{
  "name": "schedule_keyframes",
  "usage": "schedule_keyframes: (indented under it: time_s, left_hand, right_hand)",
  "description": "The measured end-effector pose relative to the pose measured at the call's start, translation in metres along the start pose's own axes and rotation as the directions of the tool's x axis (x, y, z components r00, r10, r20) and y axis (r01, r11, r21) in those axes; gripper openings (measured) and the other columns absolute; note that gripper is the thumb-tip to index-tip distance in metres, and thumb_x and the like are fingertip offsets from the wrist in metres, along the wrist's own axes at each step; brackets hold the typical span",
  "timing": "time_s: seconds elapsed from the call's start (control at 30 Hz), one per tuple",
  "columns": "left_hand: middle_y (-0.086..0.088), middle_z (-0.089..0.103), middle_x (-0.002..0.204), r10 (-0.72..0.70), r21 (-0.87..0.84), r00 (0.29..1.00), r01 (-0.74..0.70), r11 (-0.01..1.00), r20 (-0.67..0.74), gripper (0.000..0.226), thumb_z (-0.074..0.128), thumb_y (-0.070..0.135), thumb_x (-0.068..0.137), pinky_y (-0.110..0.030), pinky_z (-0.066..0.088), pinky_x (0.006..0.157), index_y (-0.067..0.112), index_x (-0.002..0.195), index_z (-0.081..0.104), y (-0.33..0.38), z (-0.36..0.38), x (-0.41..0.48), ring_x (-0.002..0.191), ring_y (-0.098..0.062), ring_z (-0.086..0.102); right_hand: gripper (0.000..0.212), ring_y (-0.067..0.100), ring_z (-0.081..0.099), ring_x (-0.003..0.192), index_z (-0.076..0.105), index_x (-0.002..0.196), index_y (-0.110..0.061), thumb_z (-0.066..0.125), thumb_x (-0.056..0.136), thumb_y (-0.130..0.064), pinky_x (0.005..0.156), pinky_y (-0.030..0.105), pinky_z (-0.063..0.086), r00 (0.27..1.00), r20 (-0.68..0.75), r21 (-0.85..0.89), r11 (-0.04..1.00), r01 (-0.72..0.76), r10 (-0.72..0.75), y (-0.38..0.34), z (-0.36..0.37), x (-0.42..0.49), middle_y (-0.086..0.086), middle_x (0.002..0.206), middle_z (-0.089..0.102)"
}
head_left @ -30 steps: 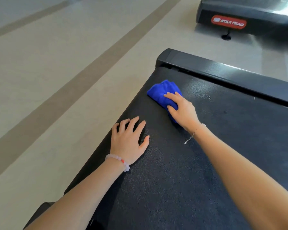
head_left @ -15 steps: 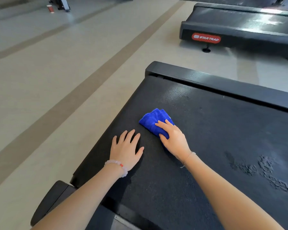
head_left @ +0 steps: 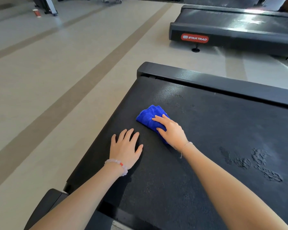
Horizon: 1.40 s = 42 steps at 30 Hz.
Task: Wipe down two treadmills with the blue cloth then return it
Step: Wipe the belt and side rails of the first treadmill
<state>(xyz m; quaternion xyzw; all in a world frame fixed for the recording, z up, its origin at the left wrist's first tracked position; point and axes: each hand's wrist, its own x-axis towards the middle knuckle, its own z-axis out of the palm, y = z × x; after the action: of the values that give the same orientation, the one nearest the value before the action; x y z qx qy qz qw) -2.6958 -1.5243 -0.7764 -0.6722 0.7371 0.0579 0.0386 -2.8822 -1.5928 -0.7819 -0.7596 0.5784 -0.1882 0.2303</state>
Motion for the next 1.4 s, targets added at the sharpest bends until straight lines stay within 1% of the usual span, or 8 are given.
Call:
schedule_keyframes:
  time_s: [0.1, 0.4, 0.57, 0.7, 0.9, 1.07, 1.17, 1.4]
  left_hand:
    - [0.004, 0.016, 0.155, 0.005, -0.005, 1.0, -0.005, 1.0, -0.024, 0.054, 0.027, 0.05, 0.097, -0.05, 0.018, 0.113, 0.029, 0.147, 0.021, 0.005, 0.0, 0.012, 0.142, -0.017, 0.012]
    - [0.004, 0.017, 0.155, 0.039, 0.004, 0.996, -0.039, 0.999, -0.077, 0.055, 0.027, 0.051, 0.097, -0.049, 0.019, 0.112, 0.029, 0.147, 0.022, 0.008, 0.0, 0.063, 0.142, -0.018, 0.014]
    - [0.003, 0.014, 0.156, 0.045, 0.035, 0.998, -0.043, 0.998, -0.041, 0.06, 0.021, 0.056, 0.095, -0.05, 0.018, 0.112, 0.03, 0.148, 0.017, 0.011, -0.001, 0.069, 0.142, -0.021, 0.013]
    - [0.002, 0.026, 0.151, 0.054, 0.039, 0.994, -0.051, 0.998, -0.097, 0.062, 0.014, 0.059, 0.093, -0.048, 0.024, 0.11, 0.029, 0.144, 0.029, 0.014, -0.007, 0.075, 0.138, -0.021, 0.022]
    - [0.005, 0.019, 0.155, 0.095, 0.003, 0.99, -0.095, 0.995, -0.104, 0.057, 0.025, 0.054, 0.095, -0.048, 0.018, 0.113, 0.029, 0.146, 0.025, 0.021, -0.003, 0.093, 0.142, -0.018, 0.014]
    - [0.005, 0.017, 0.155, 0.112, -0.007, 0.987, -0.114, 0.993, -0.119, 0.057, 0.026, 0.054, 0.095, -0.045, 0.016, 0.114, 0.029, 0.147, 0.023, 0.019, 0.001, 0.095, 0.142, -0.017, 0.014]
    - [0.005, 0.015, 0.156, 0.126, -0.007, 0.986, -0.127, 0.992, -0.11, 0.057, 0.026, 0.054, 0.096, -0.043, 0.014, 0.115, 0.03, 0.147, 0.021, 0.015, 0.002, 0.092, 0.143, -0.017, 0.011]
    - [0.002, 0.017, 0.156, 0.121, -0.051, 0.986, -0.128, 0.991, -0.11, 0.058, 0.027, 0.053, 0.096, -0.046, 0.013, 0.115, 0.027, 0.147, 0.023, 0.018, 0.006, 0.091, 0.143, -0.02, 0.011]
  right_hand:
    - [0.04, 0.021, 0.039, 0.13, 0.048, 0.13, -0.036, 0.049, 0.094, -0.02, 0.094, 0.037, 0.039, 0.999, -0.034, -0.006, 0.999, -0.041, 0.041, 0.008, -0.008, 0.022, -0.007, 0.137, 0.048]
    - [0.041, 0.024, 0.041, 0.129, 0.05, 0.13, -0.036, 0.049, 0.092, -0.02, 0.096, 0.039, 0.036, 0.99, -0.103, -0.007, 0.996, -0.093, 0.091, 0.039, -0.023, 0.089, -0.003, 0.134, 0.051]
    - [0.041, 0.028, 0.043, 0.127, 0.051, 0.128, -0.035, 0.049, 0.091, -0.019, 0.094, 0.038, 0.037, 0.984, -0.14, -0.028, 0.993, -0.111, 0.106, 0.054, -0.034, 0.131, 0.001, 0.133, 0.053]
    - [0.042, 0.028, 0.042, 0.128, 0.051, 0.129, -0.035, 0.048, 0.091, -0.018, 0.095, 0.037, 0.036, 0.979, -0.162, -0.021, 0.992, -0.128, 0.123, 0.057, -0.037, 0.154, 0.005, 0.135, 0.05]
    - [0.042, 0.027, 0.041, 0.13, 0.05, 0.129, -0.036, 0.048, 0.091, -0.02, 0.097, 0.038, 0.036, 0.985, -0.136, -0.022, 0.994, -0.105, 0.101, 0.064, -0.037, 0.171, 0.006, 0.135, 0.05]
    - [0.041, 0.029, 0.043, 0.127, 0.049, 0.131, -0.033, 0.047, 0.093, -0.02, 0.098, 0.039, 0.036, 0.985, -0.132, -0.033, 0.993, -0.113, 0.108, 0.064, -0.041, 0.184, 0.006, 0.136, 0.048]
    - [0.041, 0.029, 0.048, 0.12, 0.048, 0.132, -0.031, 0.047, 0.092, -0.019, 0.094, 0.036, 0.038, 0.989, -0.115, -0.033, 0.995, -0.098, 0.094, 0.063, -0.041, 0.191, 0.004, 0.129, 0.052]
    - [0.045, 0.035, 0.044, 0.123, 0.046, 0.135, -0.026, 0.045, 0.092, -0.013, 0.095, 0.034, 0.036, 0.989, -0.117, -0.054, 0.994, -0.096, 0.089, 0.06, -0.038, 0.188, 0.012, 0.133, 0.048]
